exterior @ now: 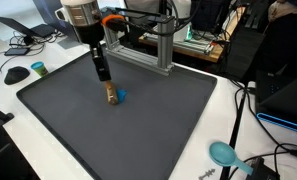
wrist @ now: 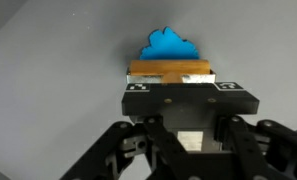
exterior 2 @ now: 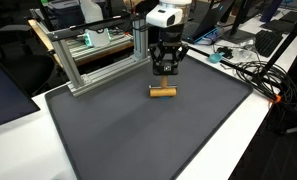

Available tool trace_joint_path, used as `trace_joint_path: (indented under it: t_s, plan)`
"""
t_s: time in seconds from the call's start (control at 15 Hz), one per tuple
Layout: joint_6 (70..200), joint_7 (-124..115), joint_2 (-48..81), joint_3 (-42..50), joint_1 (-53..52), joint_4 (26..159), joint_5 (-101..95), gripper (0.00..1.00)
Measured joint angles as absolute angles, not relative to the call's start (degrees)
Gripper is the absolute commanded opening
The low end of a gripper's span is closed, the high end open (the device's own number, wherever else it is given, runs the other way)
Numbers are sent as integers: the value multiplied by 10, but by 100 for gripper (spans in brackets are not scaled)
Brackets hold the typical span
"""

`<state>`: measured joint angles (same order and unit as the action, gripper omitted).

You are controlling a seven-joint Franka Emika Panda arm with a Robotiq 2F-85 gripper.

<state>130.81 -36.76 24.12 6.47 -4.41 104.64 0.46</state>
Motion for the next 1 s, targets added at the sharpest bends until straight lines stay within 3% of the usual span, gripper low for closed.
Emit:
trace_joint_path:
  t_s: [1.0]
  plan:
    - [1268,-356,261,60,-45,1010,0,22]
